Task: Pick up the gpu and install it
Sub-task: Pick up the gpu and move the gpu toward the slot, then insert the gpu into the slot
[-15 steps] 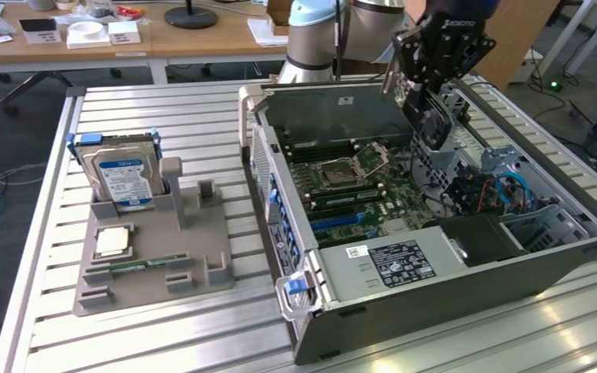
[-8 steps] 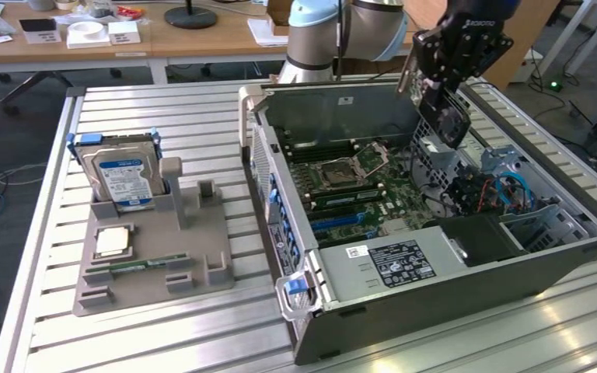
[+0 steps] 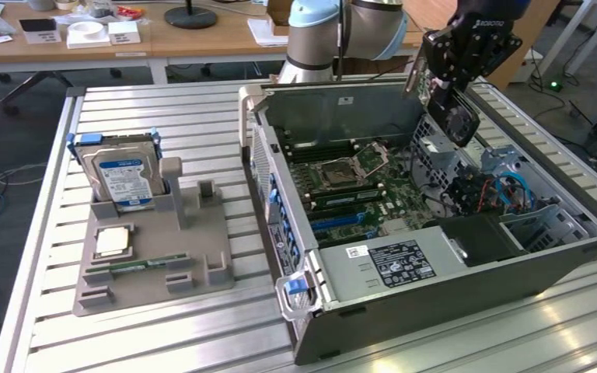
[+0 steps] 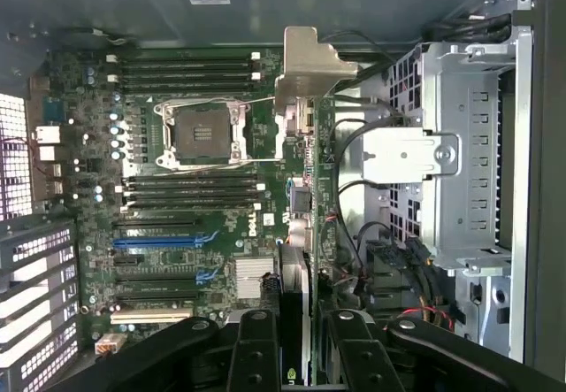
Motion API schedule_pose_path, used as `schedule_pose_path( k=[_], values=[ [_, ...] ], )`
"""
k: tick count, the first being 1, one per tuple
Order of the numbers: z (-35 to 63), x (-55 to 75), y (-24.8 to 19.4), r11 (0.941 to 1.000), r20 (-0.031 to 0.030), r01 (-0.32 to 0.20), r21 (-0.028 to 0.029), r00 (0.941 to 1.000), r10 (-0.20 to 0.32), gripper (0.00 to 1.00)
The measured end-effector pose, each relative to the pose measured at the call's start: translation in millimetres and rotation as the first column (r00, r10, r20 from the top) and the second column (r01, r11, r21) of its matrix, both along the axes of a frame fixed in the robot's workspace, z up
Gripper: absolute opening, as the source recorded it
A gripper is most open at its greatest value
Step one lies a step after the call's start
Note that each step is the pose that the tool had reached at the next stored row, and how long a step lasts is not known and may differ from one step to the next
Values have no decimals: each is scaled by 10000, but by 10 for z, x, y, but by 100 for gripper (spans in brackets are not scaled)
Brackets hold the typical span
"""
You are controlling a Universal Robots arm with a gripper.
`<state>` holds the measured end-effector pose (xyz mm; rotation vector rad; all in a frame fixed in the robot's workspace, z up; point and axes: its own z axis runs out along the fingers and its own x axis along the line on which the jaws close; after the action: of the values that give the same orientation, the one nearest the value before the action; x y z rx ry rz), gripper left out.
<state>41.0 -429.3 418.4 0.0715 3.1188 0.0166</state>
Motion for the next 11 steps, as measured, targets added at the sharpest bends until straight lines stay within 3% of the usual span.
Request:
schedule_pose_path(
  k=[11],
  values=[
    [0, 0, 0, 10000, 0, -1, 0, 10000, 1, 26]
  ],
)
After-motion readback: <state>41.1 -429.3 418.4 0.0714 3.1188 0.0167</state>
